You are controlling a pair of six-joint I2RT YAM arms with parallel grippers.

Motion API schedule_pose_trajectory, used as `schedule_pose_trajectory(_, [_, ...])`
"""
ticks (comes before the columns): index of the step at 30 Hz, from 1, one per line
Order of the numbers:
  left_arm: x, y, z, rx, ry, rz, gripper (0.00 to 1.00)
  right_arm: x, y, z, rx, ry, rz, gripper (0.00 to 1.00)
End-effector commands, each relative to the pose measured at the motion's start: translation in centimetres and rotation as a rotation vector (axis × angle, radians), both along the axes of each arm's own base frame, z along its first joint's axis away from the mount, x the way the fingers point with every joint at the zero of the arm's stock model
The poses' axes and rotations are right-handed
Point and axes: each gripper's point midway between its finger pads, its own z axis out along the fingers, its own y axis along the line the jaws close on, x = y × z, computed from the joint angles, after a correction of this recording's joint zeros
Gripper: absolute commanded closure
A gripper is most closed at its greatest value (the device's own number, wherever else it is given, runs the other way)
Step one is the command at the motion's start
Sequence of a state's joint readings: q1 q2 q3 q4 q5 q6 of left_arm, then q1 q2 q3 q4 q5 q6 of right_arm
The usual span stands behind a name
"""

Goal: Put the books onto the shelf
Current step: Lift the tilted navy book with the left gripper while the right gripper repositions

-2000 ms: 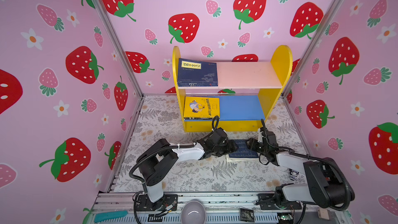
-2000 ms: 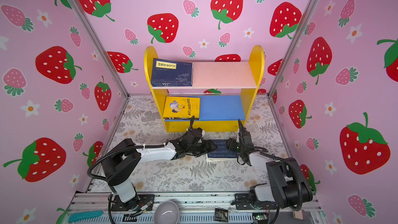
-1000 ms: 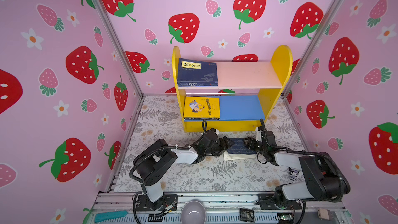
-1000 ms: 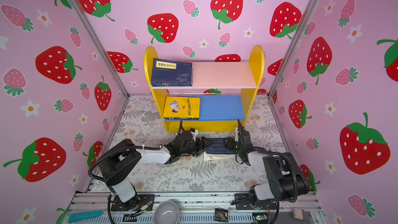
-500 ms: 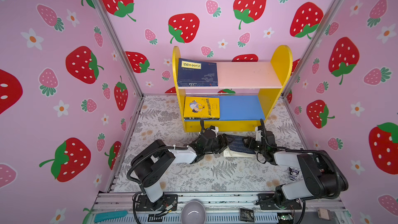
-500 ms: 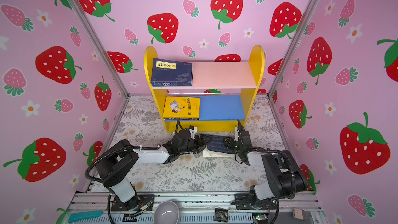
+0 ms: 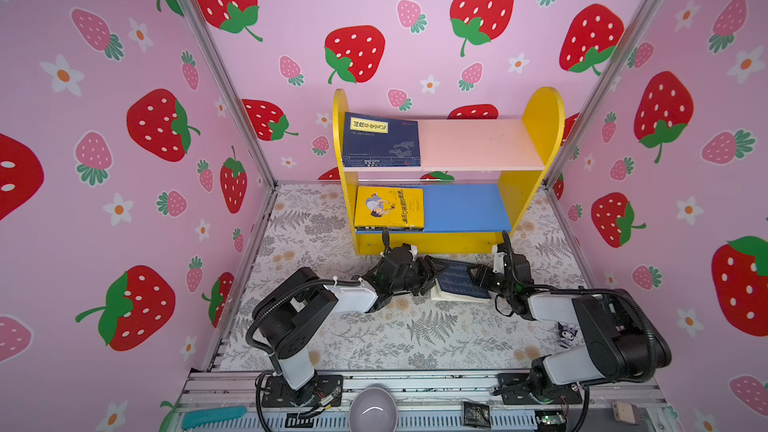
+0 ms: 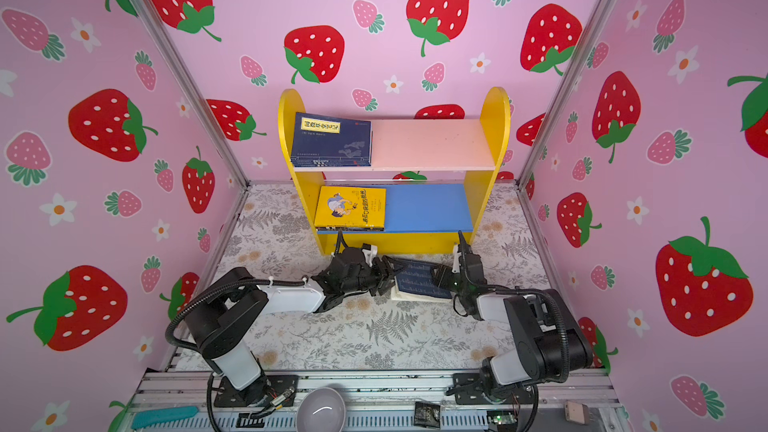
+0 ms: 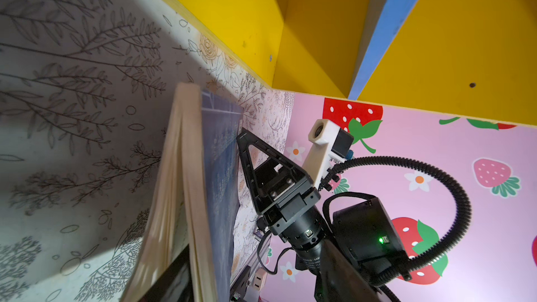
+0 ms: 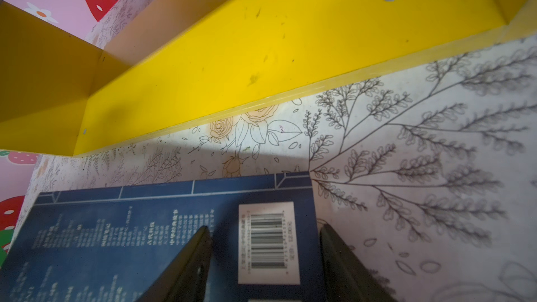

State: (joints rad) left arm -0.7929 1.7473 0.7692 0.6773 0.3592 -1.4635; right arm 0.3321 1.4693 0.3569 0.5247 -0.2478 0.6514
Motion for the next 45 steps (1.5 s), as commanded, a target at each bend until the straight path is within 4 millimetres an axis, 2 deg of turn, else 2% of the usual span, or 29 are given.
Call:
schedule_pose_trajectory(1, [0.1, -1.7, 1.1, -0.049, -0.008, -0.041, 0.39, -5.0, -0.9, -4.7, -0.046, 0.241, 0.016, 0.38])
schedule_pose_trajectory(7, [-0.3, -2.6, 1.4, 0.014, -0.072, -0.09, 0.44, -5.0, -0.6, -4.5, -0.033, 0.241, 0.02, 0.38])
schedule_pose_trajectory(12, [-0.5, -2.4, 2.2, 0.049, -0.125, -0.099, 0.53, -5.0, -0.8, -4.7, -0.04, 0.241, 0.013, 0.38])
schedule_pose_trajectory(15, [-0.7, -2.2, 2.9, 0.066, -0.163, -0.105, 0.61, -4.8, -0.8, -4.4, -0.04, 0.233, 0.015, 0.38])
schedule_pose_trajectory(17, [-0.9, -2.1, 3.5, 0.094, -0.2, -0.121, 0.7, -4.4, -0.7, -4.0, -0.047, 0.218, 0.024, 0.36])
schedule_pose_trajectory(19, [-1.2, -2.0, 4.0, 0.134, -0.239, -0.142, 0.78, -3.6, -0.3, -2.8, -0.046, 0.185, 0.038, 0.34])
schedule_pose_trajectory(26, [-1.8, -1.9, 4.4, 0.184, -0.285, -0.182, 0.92, -0.9, 1.6, 3.4, 0.04, 0.021, 0.113, 0.27])
schedule_pose_trajectory(29, [-2.4, -1.9, 5.1, 0.198, -0.321, -0.231, 1.0, -0.5, 2.1, 6.2, 0.084, -0.051, 0.154, 0.22])
schedule_pose_trajectory(32, [-3.4, -1.6, 6.7, 0.236, -0.404, -0.319, 1.0, -0.3, 2.0, 8.9, 0.126, -0.124, 0.181, 0.01])
schedule_pose_trajectory(35, [-5.1, -0.8, 9.2, 0.289, -0.53, -0.443, 1.0, -0.1, 1.4, 11.7, 0.162, -0.201, 0.201, 0.0])
schedule_pose_trajectory(39, [-8.0, 2.0, 13.1, 0.365, -0.674, -0.576, 1.0, -0.6, 1.1, 16.0, 0.252, -0.325, 0.281, 0.0])
schedule_pose_trajectory(41, [-9.3, 3.7, 15.6, 0.393, -0.742, -0.608, 1.0, -1.1, 1.1, 18.8, 0.314, -0.419, 0.342, 0.0])
schedule_pose_trajectory(45, [-11.1, 6.7, 22.2, 0.4, -0.917, -0.588, 1.0, -4.1, 1.9, 26.4, 0.447, -0.657, 0.513, 0.0])
